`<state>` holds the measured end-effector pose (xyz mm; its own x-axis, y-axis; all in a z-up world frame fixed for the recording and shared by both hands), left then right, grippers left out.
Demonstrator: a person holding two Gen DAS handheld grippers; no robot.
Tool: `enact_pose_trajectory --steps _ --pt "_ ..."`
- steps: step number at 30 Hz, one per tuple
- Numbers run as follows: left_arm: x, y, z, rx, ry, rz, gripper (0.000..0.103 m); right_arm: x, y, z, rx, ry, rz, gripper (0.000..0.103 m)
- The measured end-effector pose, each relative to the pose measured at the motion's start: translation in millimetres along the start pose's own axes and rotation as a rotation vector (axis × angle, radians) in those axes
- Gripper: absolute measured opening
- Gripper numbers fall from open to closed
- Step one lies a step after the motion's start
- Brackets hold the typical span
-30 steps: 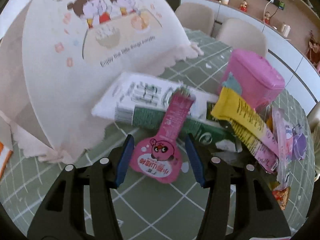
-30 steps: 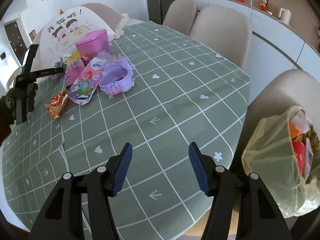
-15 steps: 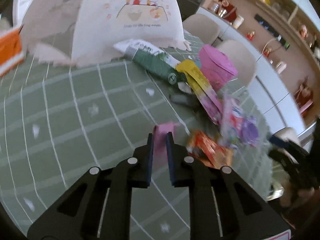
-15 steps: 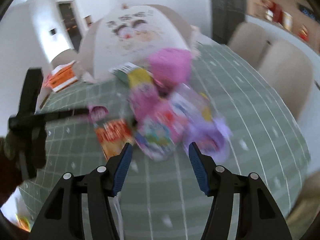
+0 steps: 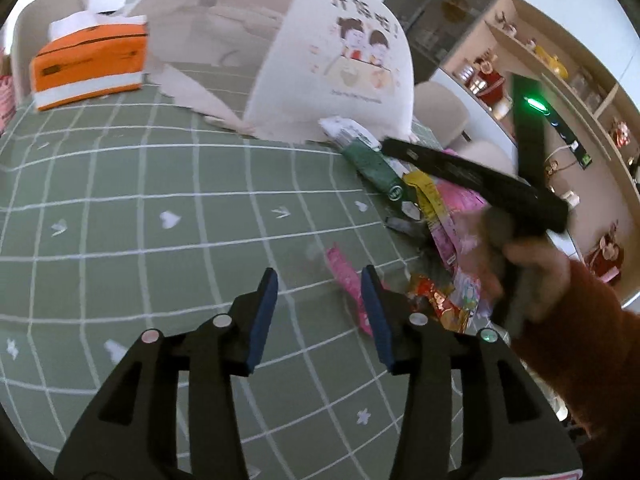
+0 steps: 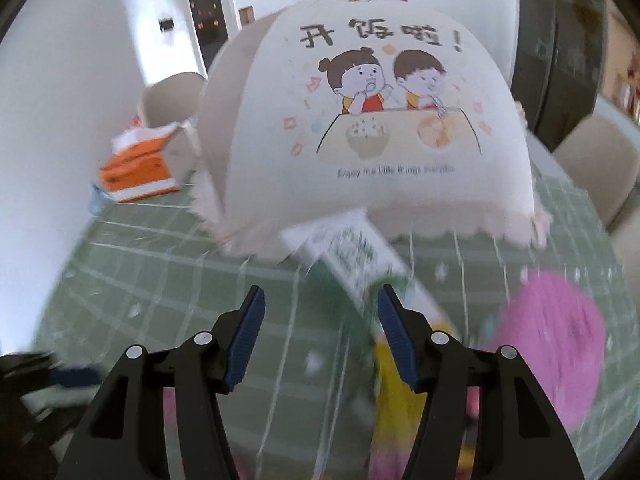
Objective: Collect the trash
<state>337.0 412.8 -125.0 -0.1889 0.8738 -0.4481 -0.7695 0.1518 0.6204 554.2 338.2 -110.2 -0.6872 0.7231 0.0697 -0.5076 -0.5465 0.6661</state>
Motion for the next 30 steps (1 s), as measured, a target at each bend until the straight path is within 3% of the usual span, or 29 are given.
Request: enact_pose_trajectory --steps 4,6,12,18,22,24,27,30 --pt "14 17 -11 0.006 -0.008 0.025 0.042 -11 -42 12 0.093 0.043 -0.062 0.056" --pt "20 23 -16 0.007 0.002 0.027 0.043 -22 -55 11 0.149 0.01 -0.035 0.056" --pt "37 24 -26 0.008 0.067 0.034 0.043 -31 -46 5 0.155 0.04 0.074 0.056" --pt "31 15 -30 0.018 0.068 0.009 0.043 -22 -36 -12 0.142 0.195 0.019 0.056" --pt "19 12 -43 -0.022 0.058 -0.048 0.046 -22 -31 -13 0.158 0.122 0.011 0.056" --pt "11 9 -53 -0.008 0.052 -0.068 0.046 -17 -19 -18 0.17 0.075 0.084 0.056" --pt "-4 6 -63 0.001 0.018 -0.105 0.048 -15 2 -22 0.117 0.072 0.08 0.056" --pt "-19 4 -74 0.019 -0.093 -0.101 0.048 -19 28 -31 0.056 0.037 0.064 0.056"
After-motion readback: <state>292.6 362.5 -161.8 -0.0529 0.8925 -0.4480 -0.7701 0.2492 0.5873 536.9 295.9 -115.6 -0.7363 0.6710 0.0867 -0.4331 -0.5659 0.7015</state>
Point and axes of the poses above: each gripper's, at about its wrist camera, not at the fingertips, and y roughly against the way its jaws point, x to its left, z to its top, the point moved 4 cm from there along -y, roughly the way its jaws point, and after that the axes turned 8 degrees about -x, right-handed, at the moved point
